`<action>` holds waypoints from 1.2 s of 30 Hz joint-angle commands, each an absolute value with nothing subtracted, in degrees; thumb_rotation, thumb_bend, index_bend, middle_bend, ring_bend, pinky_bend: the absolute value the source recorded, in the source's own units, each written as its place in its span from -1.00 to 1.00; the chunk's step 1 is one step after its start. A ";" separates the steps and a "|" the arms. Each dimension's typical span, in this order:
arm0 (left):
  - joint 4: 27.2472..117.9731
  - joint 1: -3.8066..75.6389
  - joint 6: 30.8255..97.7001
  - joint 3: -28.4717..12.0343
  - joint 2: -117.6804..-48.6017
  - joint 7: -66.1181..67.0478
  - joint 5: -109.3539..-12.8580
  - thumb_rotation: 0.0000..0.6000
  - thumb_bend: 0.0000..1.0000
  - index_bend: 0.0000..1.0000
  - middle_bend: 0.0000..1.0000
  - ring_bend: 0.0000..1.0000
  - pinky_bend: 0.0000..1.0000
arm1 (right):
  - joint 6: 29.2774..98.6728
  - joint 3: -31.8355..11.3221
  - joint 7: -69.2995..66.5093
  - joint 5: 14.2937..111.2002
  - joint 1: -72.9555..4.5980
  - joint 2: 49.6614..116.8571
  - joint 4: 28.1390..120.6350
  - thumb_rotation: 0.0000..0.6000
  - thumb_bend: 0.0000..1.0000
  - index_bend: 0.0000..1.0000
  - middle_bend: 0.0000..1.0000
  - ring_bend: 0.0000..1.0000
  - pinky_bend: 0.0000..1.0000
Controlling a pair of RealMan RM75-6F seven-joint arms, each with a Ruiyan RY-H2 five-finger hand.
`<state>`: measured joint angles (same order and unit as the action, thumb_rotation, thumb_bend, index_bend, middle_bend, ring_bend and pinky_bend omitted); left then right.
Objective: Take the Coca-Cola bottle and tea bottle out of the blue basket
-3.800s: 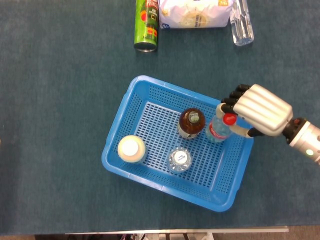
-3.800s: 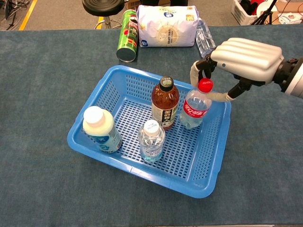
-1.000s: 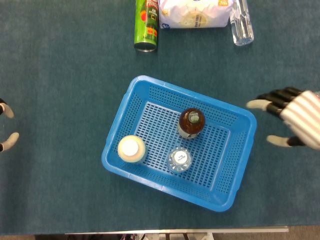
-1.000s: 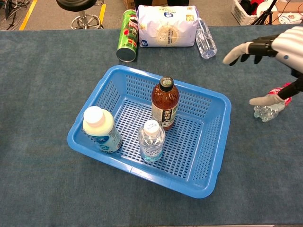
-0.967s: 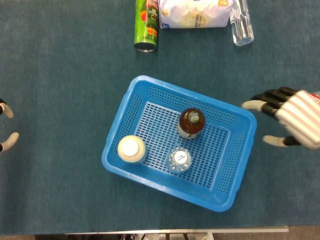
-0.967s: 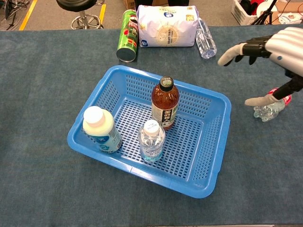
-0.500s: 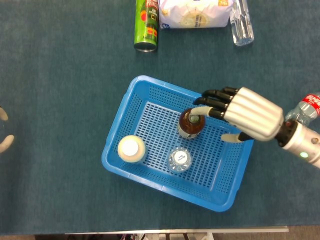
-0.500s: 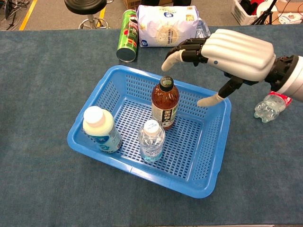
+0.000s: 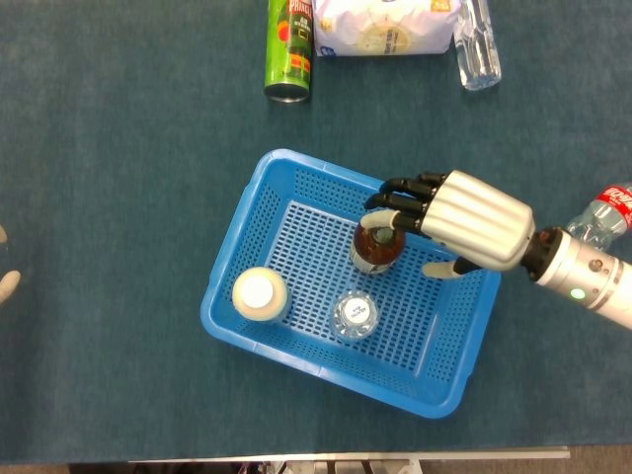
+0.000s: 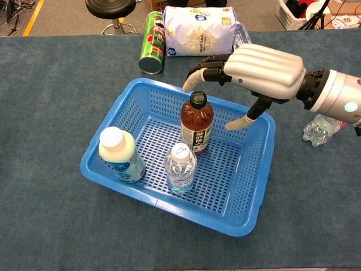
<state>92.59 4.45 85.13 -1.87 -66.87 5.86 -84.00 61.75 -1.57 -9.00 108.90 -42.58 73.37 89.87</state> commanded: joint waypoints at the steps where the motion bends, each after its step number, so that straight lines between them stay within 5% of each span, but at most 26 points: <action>1: 92.55 4.47 85.08 -1.84 -66.83 5.80 -84.08 1.00 -0.71 -0.05 -0.25 -0.23 0.14 | 61.44 -1.30 -9.16 108.55 -43.04 73.69 89.59 1.00 -1.00 -0.49 -0.50 -0.57 -0.14; 36: 93.20 4.23 85.20 -1.92 -66.40 5.93 -84.34 1.00 -0.71 -0.05 -0.25 -0.23 0.14 | 61.40 0.58 -9.60 106.93 -47.56 74.30 90.15 1.00 -1.00 -0.49 -0.49 -0.57 -0.14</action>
